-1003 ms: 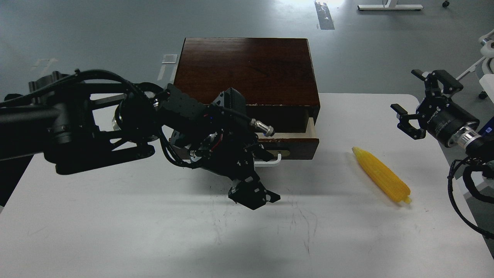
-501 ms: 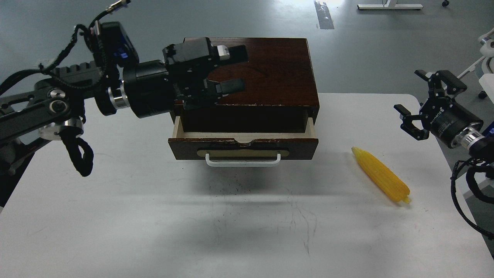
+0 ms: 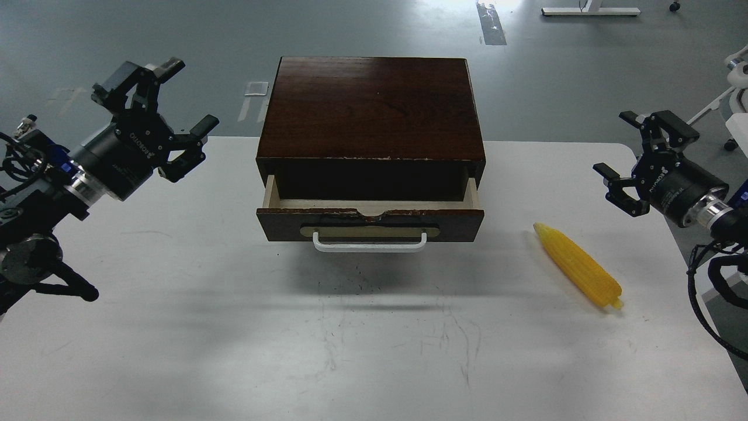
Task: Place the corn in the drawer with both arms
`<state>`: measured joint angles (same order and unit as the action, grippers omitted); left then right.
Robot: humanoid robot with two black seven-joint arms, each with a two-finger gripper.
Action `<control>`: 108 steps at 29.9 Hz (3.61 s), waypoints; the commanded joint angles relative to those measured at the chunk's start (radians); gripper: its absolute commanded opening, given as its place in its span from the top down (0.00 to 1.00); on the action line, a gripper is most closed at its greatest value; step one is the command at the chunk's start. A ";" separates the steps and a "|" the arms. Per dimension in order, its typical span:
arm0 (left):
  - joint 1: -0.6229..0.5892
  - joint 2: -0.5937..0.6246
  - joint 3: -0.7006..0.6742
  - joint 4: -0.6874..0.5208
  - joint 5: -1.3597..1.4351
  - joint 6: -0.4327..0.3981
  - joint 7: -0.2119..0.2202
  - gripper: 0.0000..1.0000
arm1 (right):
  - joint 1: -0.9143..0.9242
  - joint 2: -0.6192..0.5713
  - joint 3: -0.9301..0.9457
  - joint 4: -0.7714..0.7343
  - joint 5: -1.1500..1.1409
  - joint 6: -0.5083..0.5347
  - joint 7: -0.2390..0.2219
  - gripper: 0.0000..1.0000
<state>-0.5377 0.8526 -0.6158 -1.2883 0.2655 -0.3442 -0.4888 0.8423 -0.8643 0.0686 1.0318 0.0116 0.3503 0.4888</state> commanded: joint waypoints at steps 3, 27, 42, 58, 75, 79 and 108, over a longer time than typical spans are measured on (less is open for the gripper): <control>0.058 -0.026 -0.042 0.026 0.008 -0.006 0.000 0.01 | 0.018 -0.042 -0.003 0.023 -0.249 0.001 0.000 0.00; 0.065 -0.052 -0.053 0.021 0.023 -0.006 0.000 0.01 | 0.083 -0.045 -0.145 -0.035 -1.371 -0.169 0.000 0.00; 0.065 -0.052 -0.059 0.020 0.023 -0.007 0.000 0.01 | 0.077 0.011 -0.231 -0.053 -1.386 -0.180 0.000 0.17; 0.065 -0.050 -0.061 0.020 0.023 -0.007 0.000 0.01 | 0.121 0.015 -0.279 -0.053 -1.381 -0.227 0.000 1.00; 0.065 -0.050 -0.085 0.020 0.023 -0.010 0.000 0.01 | 0.815 -0.029 -0.361 0.198 -1.375 -0.171 0.000 1.00; 0.065 -0.050 -0.090 0.018 0.023 -0.010 0.000 0.01 | 1.024 0.118 -0.522 0.218 -1.375 -0.172 0.000 1.00; 0.065 -0.029 -0.111 0.011 0.021 -0.010 0.000 0.01 | 1.063 0.626 -0.791 0.159 -1.535 -0.402 0.000 1.00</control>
<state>-0.4724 0.8236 -0.7272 -1.2779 0.2868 -0.3528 -0.4887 1.9230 -0.2520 -0.7208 1.2179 -1.5236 -0.0515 0.4887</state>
